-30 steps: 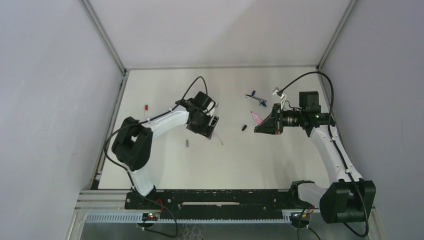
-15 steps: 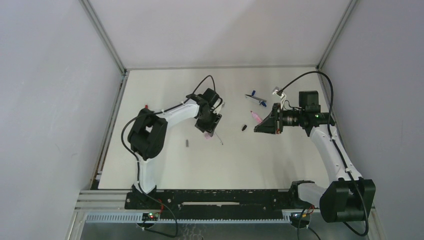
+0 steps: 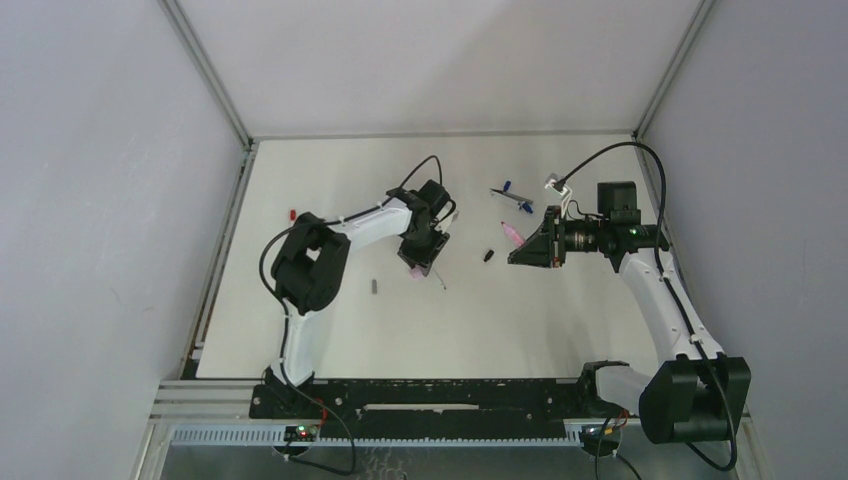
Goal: Insert the pens into the pen caps
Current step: Pick up the pen cap from the center of the board.
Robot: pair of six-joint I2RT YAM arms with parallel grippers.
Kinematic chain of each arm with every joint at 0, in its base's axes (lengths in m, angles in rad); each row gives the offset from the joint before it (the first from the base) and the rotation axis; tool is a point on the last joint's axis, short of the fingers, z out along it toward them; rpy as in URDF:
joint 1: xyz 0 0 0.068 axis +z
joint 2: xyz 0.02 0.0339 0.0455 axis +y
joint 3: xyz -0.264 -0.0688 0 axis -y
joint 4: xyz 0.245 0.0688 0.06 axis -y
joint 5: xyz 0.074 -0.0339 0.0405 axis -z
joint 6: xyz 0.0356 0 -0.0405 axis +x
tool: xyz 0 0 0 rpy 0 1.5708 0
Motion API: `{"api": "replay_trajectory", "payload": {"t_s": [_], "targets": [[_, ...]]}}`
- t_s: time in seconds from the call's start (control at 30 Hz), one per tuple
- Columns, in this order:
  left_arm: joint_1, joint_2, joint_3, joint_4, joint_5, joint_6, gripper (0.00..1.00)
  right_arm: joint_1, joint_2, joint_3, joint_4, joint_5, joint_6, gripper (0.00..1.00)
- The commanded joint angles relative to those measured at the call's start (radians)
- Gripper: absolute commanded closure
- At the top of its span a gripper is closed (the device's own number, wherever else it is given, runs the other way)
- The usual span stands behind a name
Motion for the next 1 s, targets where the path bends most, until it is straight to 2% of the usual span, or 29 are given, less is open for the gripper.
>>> {"api": "replay_trajectory", "payload": {"t_s": [0.0, 0.3, 0.53, 0.6, 0.8, 0.97], "targets": [[-0.006, 0.021, 0.065, -0.022, -0.011, 0.023, 0.55, -0.007, -0.001, -0.002, 0.021, -0.010, 0.011, 1.00], [-0.012, 0.037, 0.064, -0.036, -0.016, 0.024, 0.62, -0.009, -0.007, -0.002, 0.017, -0.010, 0.009, 1.00], [-0.012, 0.007, 0.041, -0.038, -0.015, 0.015, 0.88, -0.009, -0.011, -0.002, 0.017, -0.020, 0.010, 1.00], [-0.012, -0.015, 0.031, -0.035, -0.018, 0.006, 0.93, -0.009, -0.013, -0.002, 0.016, -0.029, 0.010, 1.00], [-0.012, -0.151, -0.004, -0.002, -0.031, -0.059, 0.99, 0.002, -0.005, 0.057, -0.091, -0.068, -0.094, 1.00], [-0.010, -0.291, -0.022, 0.022, -0.020, -0.118, 1.00, 0.036, 0.012, 0.153, -0.234, -0.067, -0.234, 1.00]]}}
